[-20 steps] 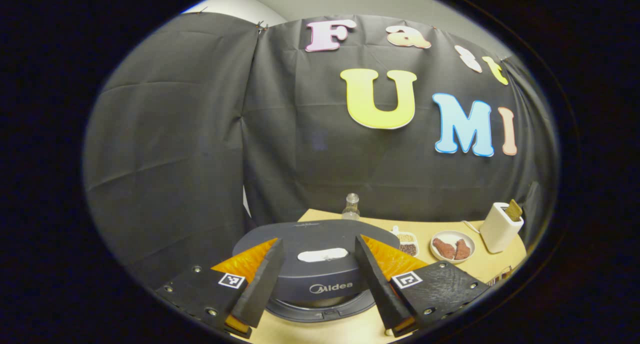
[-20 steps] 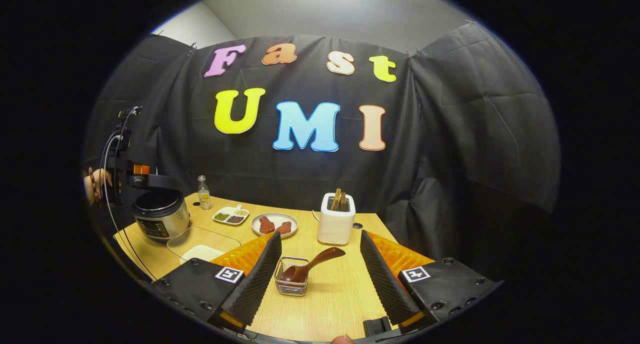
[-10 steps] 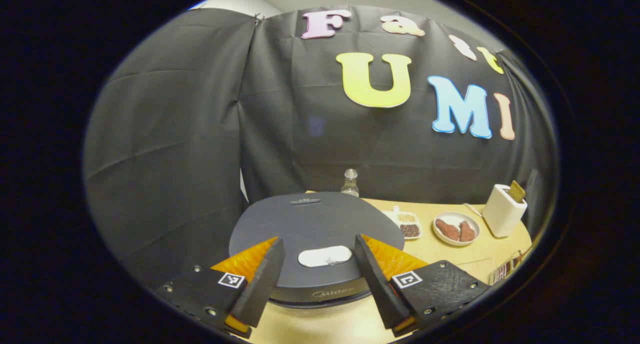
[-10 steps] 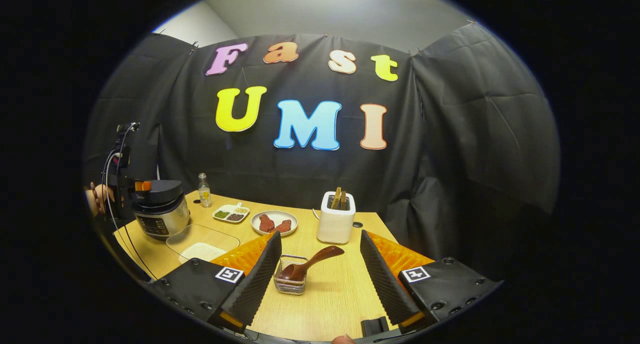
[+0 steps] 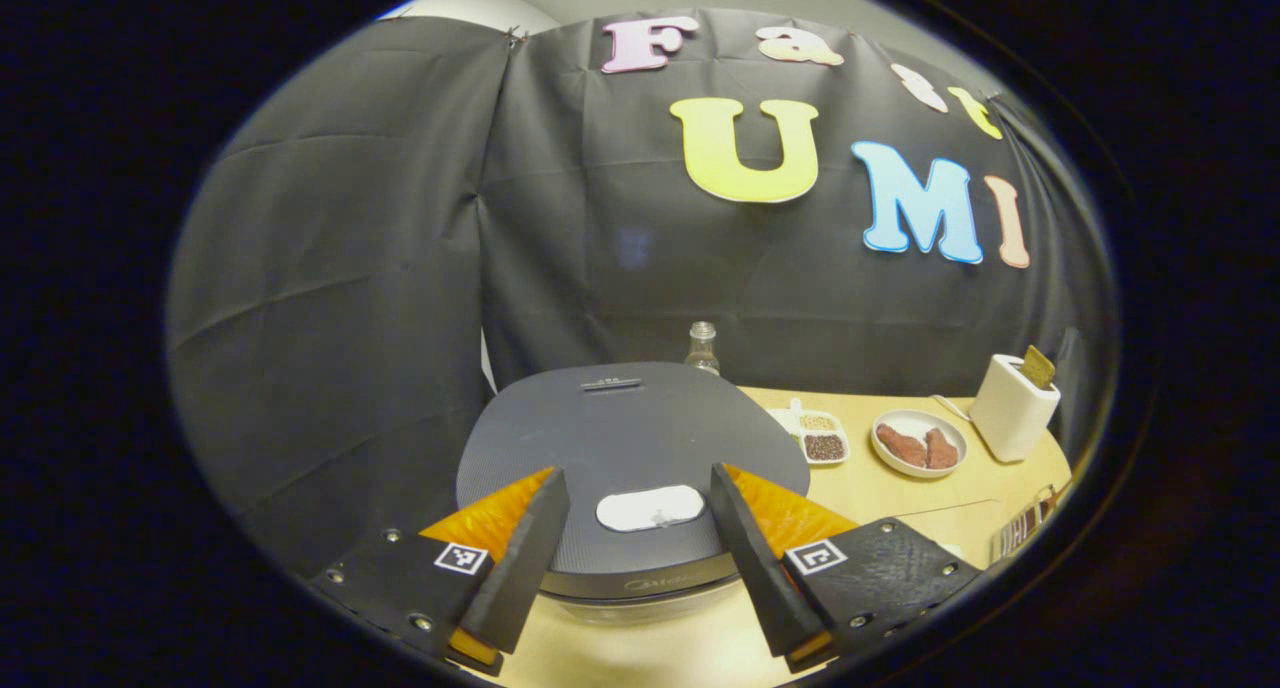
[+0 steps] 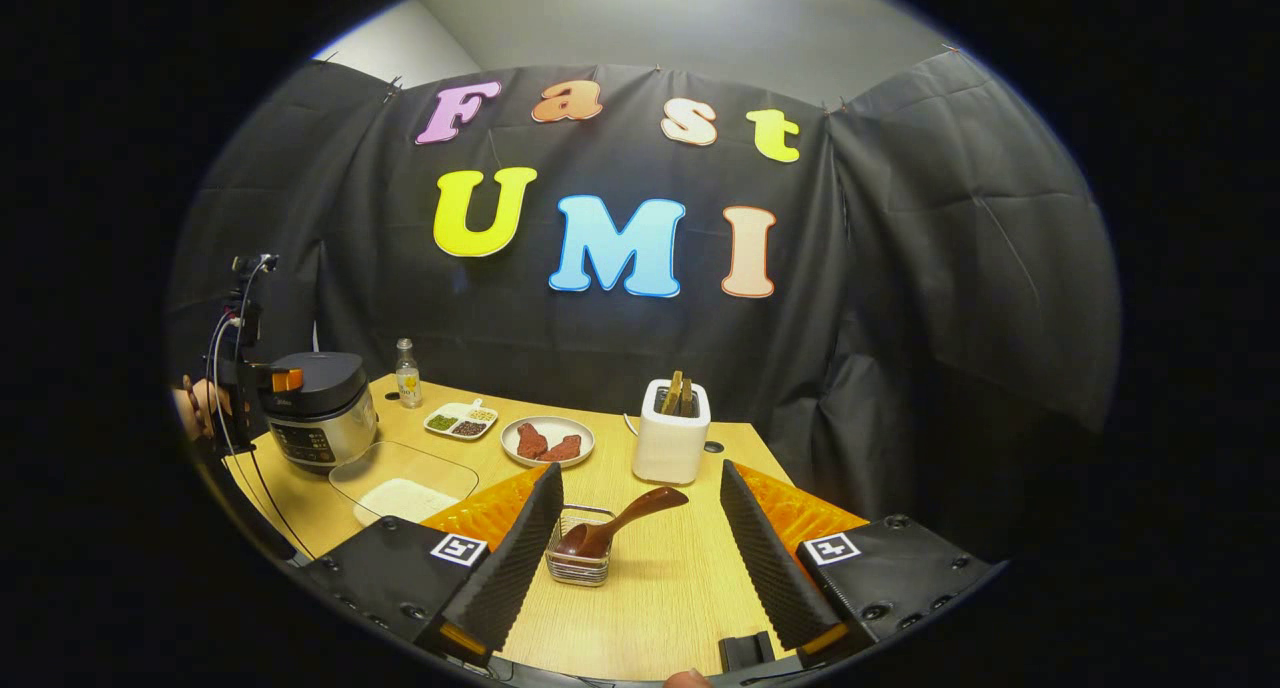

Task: Close the left gripper, press the button to open the rice cooker; take a wooden spoon from the chopstick holder with the right hand, scoop a spoonful of rice and pour it into the rice cooker, then put the wooden spoon back into the chopstick holder.

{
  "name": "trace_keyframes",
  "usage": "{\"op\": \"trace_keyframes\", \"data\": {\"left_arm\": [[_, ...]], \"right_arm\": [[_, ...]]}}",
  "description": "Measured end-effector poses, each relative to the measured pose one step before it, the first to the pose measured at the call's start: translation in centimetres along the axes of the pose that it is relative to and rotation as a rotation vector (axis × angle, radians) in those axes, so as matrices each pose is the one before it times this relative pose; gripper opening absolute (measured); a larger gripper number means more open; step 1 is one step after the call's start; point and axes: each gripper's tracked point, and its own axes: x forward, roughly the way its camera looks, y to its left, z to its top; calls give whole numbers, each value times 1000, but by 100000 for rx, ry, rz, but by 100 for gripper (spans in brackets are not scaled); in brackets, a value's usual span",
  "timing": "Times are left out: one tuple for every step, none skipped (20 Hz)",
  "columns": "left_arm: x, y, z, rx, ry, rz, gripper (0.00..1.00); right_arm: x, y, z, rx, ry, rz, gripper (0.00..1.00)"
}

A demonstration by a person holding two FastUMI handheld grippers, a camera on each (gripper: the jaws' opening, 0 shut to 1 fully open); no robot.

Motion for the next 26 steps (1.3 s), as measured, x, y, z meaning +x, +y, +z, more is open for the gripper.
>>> {"op": "trace_keyframes", "data": {"left_arm": [[-182, 158, 34, -249, -501, 256, 91], [147, -32, -702, -681, 2697, 346, 92], [-289, 21, -153, -507, -1012, 409, 93], [75, -61, -39, 630, -2297, 64, 94], [4, -169, -124, 560, -373, 149, 92], [73, 1, 438, 720, -1621, 72, 94], [7, -20, -90, 1630, -357, 75, 93], [76, -6, 310, 698, -1031, 72, 92], [3, 150, 135, -40, -396, 102, 93], [-40, 56, 390, -309, -839, 71, 92], [-111, -39, 174, -528, -597, 157, 91], [-25, -26, 570, -633, -1303, -4, 91], [-207, -189, 706, -1359, -891, -427, 90], [-308, -256, 949, -2048, -1252, -817, 87], [-479, -312, 1101, -1273, -1905, -600, 87], [-536, -379, 1055, -315, -2188, -451, 89], [-793, -608, 1220, 202, -2758, -782, 89], [-631, -518, 1243, 288, -2241, -1155, 89], [-855, -773, 1297, 280, -2061, -1465, 88], [-914, -759, 1549, 271, -2528, -1374, 87], [-919, -616, 1104, 25, -2083, -1383, 88], [-900, -729, 910, -183, -1751, -1193, 87], [-841, -879, 972, -85, -2045, -1266, 87], [-928, -771, 1016, 325, -1912, -1095, 87], [-1165, -697, 1101, 396, -1866, -941, 87], [-1187, -759, 1041, 453, -1711, -1300, 87]], "right_arm": [[21, 35, -127, 137, 444, -171, 99], [22, -23, -166, 242, 433, 16, 99], [18, 87, -118, 338, 380, 9, 99], [-69, 76, -173, 300, 294, 138, 99], [100, 109, 53, 199, 44, 150, 99], [84, 71, 165, -43, -129, 147, 99], [77, 24, 96, -314, -159, 155, 95], [-21, -12, 236, -417, -426, -85, 95], [21, -41, 362, -286, -573, 167, 95], [103, 7, 247, -50, -612, 36, 95], [32, -12, 285, 127, -539, 173, 99], [134, 44, 110, 238, -444, 188, 95], [81, 33, 211, 311, -506, 237, 95], [-27, -27, 244, 315, -499, 347, 99], [-77, -5, 223, 355, -704, 348, 99], [59, -98, 251, 319, -716, 266, 99], [-61, 0, 254, 325, -746, 403, 99], [-133, -89, 142, 273, -706, 304, 99], [-82, -111, 160, 257, -765, 321, 99], [-136, -211, 265, 345, -757, 245, 99], [-196, -136, 179, 533, -764, 379, 99], [-154, -162, 73, 424, -440, 266, 99], [-284, -214, 191, 474, -616, 173, 99], [-190, -161, 125, 496, -591, 403, 99], [-280, -264, 137, 562, -601, 34, 99], [-290, -314, 255, 721, -1013, 140, 99]]}}
